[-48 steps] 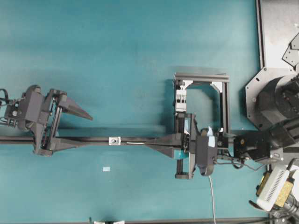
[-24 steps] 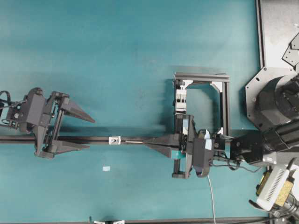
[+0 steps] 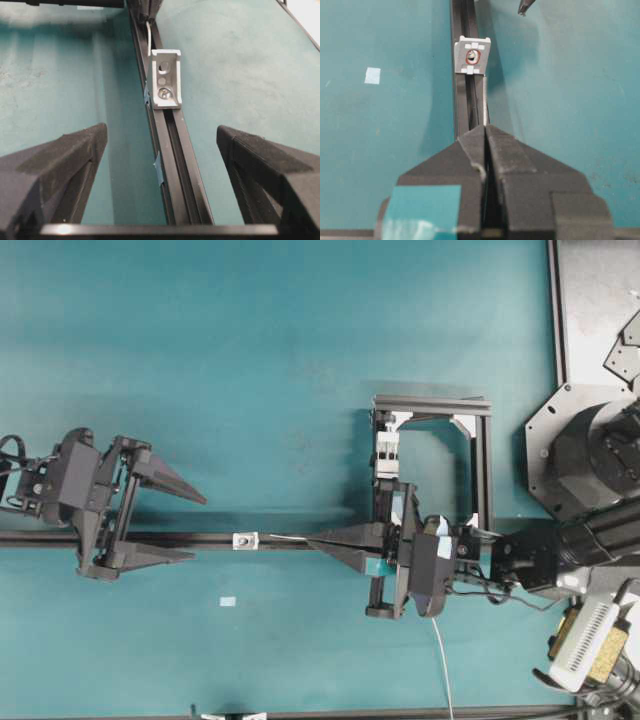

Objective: Insert the wire into the hole on the right side and pull it with the left arm.
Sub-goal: 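Align the wire tip with the hole in the white bracket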

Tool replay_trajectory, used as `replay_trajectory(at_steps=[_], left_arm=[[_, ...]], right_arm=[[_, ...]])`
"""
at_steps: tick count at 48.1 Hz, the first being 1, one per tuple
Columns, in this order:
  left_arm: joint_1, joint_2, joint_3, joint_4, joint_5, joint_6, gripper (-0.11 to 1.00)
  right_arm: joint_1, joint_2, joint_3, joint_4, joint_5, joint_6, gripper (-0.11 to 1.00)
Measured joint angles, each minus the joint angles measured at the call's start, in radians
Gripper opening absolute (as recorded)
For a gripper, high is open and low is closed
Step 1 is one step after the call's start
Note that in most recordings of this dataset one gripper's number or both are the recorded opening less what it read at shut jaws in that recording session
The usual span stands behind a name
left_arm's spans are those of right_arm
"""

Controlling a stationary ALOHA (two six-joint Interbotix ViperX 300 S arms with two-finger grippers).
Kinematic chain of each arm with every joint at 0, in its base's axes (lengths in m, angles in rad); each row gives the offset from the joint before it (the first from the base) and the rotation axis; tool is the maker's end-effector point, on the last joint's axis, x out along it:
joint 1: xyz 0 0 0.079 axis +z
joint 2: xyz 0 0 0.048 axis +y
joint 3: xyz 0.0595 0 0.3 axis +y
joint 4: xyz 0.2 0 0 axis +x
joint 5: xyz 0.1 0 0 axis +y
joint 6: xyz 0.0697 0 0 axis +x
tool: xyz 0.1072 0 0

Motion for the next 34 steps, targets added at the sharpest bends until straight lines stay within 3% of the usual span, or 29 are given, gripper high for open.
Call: replay_trajectory(at_steps=[25, 34], left_arm=[[0.000, 0.000, -0.002, -0.002, 0.002, -0.002, 0.73], [-0.002, 0.000, -0.006, -0.002, 0.006, -0.034, 0.73]], right_arm=[[0.000, 0.002, -0.008, 0.000, 0.000, 0.000, 0.01], [0.000, 0.002, -0.009, -0.002, 0.000, 0.000, 0.01]])
